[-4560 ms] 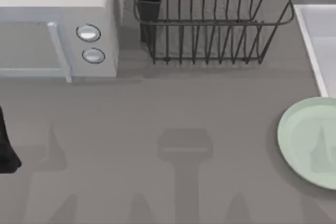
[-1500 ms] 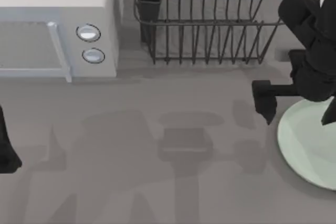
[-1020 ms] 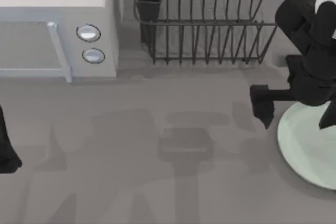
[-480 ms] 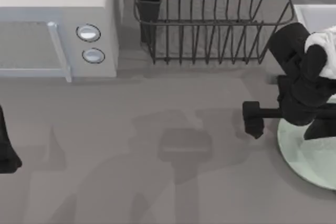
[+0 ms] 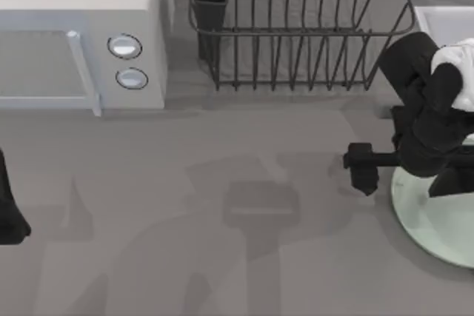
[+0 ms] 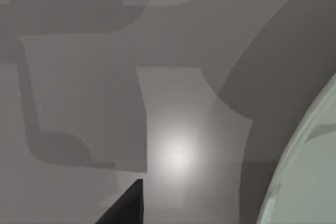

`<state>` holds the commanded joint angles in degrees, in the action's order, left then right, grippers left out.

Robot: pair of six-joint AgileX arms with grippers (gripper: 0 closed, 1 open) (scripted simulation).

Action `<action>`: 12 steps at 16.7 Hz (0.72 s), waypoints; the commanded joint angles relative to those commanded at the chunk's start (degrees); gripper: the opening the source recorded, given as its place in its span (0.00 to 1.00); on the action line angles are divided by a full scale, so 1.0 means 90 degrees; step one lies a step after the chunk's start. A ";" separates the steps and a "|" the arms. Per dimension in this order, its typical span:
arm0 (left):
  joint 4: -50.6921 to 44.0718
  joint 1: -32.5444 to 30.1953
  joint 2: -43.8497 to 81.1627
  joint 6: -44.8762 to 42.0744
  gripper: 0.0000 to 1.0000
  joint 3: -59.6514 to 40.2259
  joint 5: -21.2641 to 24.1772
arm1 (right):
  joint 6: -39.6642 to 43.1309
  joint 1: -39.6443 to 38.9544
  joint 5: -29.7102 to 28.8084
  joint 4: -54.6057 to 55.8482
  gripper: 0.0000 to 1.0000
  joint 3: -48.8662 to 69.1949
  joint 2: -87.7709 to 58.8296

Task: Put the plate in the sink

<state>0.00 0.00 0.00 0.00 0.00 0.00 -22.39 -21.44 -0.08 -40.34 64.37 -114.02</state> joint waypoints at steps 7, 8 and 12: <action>0.0000 0.0000 0.0000 0.0000 1.00 0.0000 0.0000 | 0.0000 0.0000 0.0000 0.0000 0.17 0.0000 0.0000; 0.0000 0.0000 0.0000 0.0000 1.00 0.0000 0.0000 | 0.0000 0.0000 0.0000 0.0000 0.10 0.0000 0.0000; 0.0000 0.0000 0.0000 0.0000 1.00 0.0000 0.0000 | 0.0000 0.0000 0.0000 0.0000 0.00 0.0000 0.0000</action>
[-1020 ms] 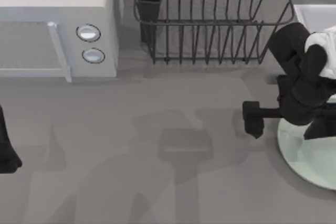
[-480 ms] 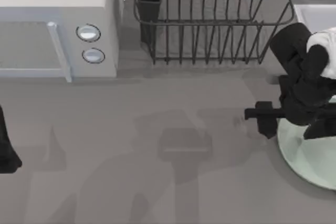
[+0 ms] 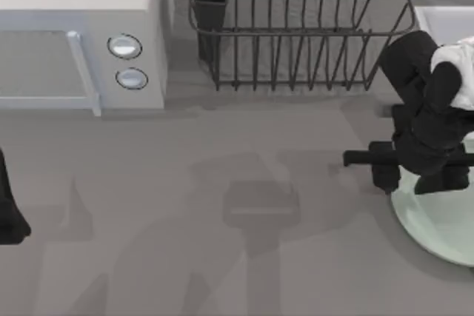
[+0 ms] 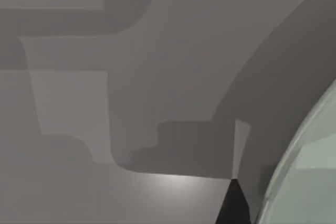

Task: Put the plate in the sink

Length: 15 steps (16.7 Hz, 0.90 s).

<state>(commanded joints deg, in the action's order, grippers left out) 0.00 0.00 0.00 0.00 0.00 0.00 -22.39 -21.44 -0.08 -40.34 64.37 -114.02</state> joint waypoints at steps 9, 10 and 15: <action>0.0000 0.0000 0.0000 0.0000 1.00 0.0000 0.0000 | 0.0010 0.0069 -0.0046 -0.0216 0.00 0.0384 0.0424; 0.0000 0.0000 0.0000 0.0000 1.00 0.0000 0.0000 | 0.0007 0.0065 -0.0046 -0.0426 0.00 0.0594 0.0398; 0.0000 0.0000 0.0000 0.0000 1.00 0.0000 0.0000 | 0.0003 0.0063 -0.0044 -0.2458 0.00 0.2621 0.0309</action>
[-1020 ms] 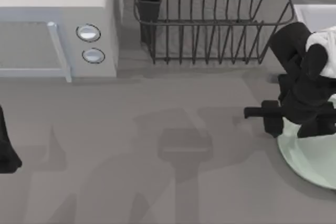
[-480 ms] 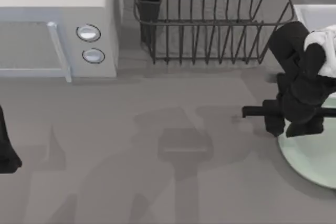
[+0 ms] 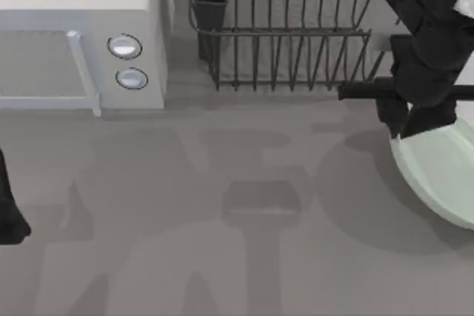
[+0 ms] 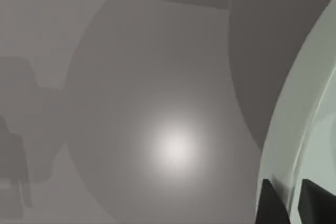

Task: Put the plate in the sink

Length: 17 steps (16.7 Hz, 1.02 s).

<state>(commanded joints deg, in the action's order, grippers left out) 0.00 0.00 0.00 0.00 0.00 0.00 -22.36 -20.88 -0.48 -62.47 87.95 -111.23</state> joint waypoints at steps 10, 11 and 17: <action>0.0000 0.0000 0.0000 0.0000 1.00 0.0000 0.0000 | 0.0079 0.0076 0.0005 -0.3984 0.00 0.3872 0.0253; 0.0000 0.0000 0.0000 0.0000 1.00 0.0000 0.0000 | 0.0083 0.0079 0.0006 -0.4049 0.00 0.3936 0.0267; 0.0000 0.0000 0.0000 0.0000 1.00 0.0000 0.0000 | 0.0135 0.0107 0.0007 -0.4054 0.00 0.4020 0.0161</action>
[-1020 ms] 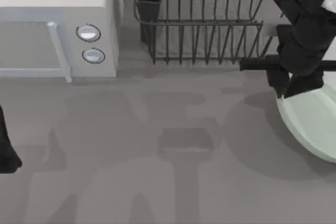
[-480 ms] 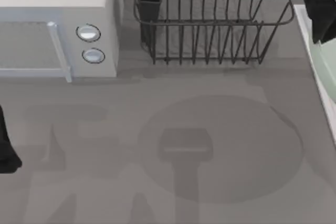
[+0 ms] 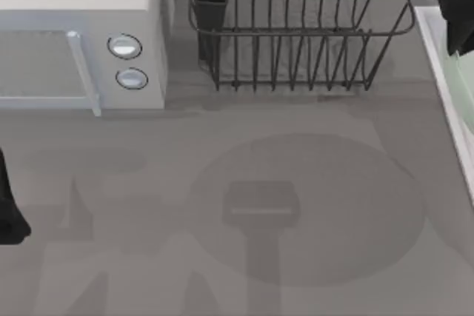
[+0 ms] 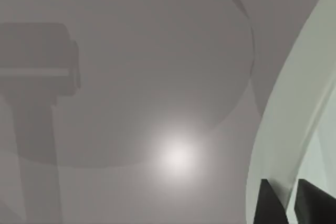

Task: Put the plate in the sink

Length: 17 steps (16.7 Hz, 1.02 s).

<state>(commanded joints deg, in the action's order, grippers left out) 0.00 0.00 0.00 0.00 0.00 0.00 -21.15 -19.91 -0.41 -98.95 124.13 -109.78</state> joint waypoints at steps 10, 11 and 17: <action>0.0000 0.0000 0.0000 0.0000 1.00 0.0000 0.0000 | 0.1863 0.1880 -0.0011 -0.0224 0.00 0.3418 -0.3719; 0.0000 0.0000 0.0000 0.0000 1.00 0.0000 0.0000 | 0.2076 0.2094 -0.0012 -0.0226 0.00 0.3772 -0.4108; 0.0000 0.0000 0.0000 0.0000 1.00 0.0000 0.0000 | 0.2714 0.2736 -0.0016 -0.0217 0.00 0.4724 -0.5080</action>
<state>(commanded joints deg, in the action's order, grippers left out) 0.00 0.00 0.00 0.00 0.00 0.00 3.28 4.71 -0.55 -100.90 166.65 -155.50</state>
